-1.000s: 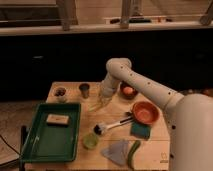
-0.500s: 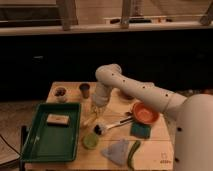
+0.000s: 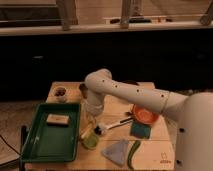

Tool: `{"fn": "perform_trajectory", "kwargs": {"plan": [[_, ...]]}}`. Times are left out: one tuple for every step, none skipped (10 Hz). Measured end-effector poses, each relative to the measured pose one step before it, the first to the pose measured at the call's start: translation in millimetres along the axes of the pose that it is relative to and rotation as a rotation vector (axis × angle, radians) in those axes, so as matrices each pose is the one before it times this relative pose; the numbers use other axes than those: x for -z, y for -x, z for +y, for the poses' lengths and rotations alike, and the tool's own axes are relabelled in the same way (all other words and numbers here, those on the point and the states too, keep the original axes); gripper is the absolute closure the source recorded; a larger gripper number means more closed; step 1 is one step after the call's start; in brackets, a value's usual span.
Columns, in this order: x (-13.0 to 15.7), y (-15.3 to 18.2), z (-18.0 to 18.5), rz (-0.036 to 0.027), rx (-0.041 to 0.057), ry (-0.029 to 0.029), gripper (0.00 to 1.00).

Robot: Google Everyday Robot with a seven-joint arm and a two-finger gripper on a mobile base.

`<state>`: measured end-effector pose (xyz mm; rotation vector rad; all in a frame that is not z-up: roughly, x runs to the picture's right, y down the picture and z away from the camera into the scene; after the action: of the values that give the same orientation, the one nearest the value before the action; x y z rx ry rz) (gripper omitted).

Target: Place banana in plastic cup

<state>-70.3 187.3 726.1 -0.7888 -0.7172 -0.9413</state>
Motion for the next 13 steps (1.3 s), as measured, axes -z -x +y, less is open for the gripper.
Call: {"fn": "perform_trajectory", "kwargs": {"plan": [[-2.95,8.79,4.32,0.00391,0.02087,0.02610,1.00],[-2.25,5.19,6.25,0.00112,0.00988,0.02151,1.00],[-1.76,3.03,5.35,-0.00016,0.00281,0.01297,1.00],[-3.43,5.78,5.53,-0.00248,0.00608,0.01670,1.00],[-2.03,3.58,2.35,-0.00280,0.00335,0.00679,1.00],[-1.82,2.55,4.60,-0.00384,-0.00201,0.00166,0.98],[-1.83,1.06,4.35,-0.00580,-0.00491,0.00089,0.90],[-1.56,0.71,-0.45,-0.00400,-0.00025,-0.00498,0.82],[-1.58,0.80,-1.90,-0.00428,0.00172,-0.00514,0.73],[-0.61,0.35,-1.46,-0.00379,0.00171,-0.00485,0.63],[-0.47,-0.36,-0.07,-0.00315,0.00090,-0.00202,0.53],[-0.18,-0.31,0.30,-0.00218,0.00272,0.00192,0.43],[0.32,-0.85,-0.51,-0.00198,0.00361,0.00162,0.31]]}}
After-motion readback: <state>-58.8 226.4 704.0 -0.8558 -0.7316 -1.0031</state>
